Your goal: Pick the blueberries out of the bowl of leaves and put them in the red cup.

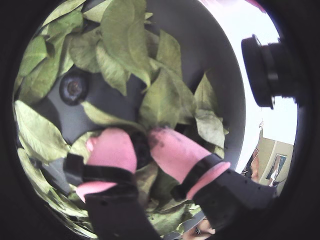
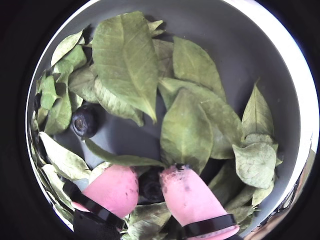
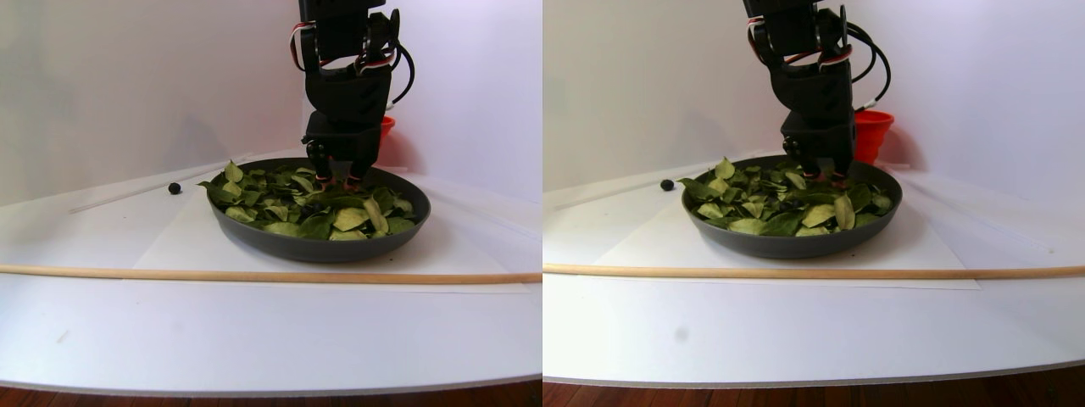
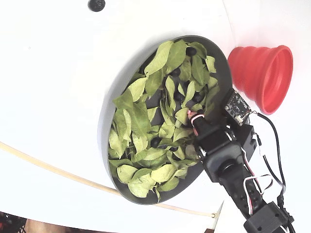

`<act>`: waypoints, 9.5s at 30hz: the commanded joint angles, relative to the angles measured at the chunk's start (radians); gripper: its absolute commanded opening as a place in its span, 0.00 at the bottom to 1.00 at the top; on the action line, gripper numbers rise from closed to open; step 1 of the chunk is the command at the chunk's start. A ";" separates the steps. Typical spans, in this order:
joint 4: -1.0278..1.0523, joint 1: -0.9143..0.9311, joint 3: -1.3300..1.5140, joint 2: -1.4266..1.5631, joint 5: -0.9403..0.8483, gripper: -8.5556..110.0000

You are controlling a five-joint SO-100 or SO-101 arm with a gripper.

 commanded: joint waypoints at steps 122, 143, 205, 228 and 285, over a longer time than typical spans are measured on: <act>0.183 0.109 -0.382 0.308 -0.071 0.22; 0.190 0.023 -0.127 0.485 -0.054 0.22; -0.035 -0.049 0.083 0.219 -0.035 0.21; -0.074 -0.043 -0.054 0.066 0.011 0.21; -0.133 -0.040 -0.138 -0.110 0.077 0.16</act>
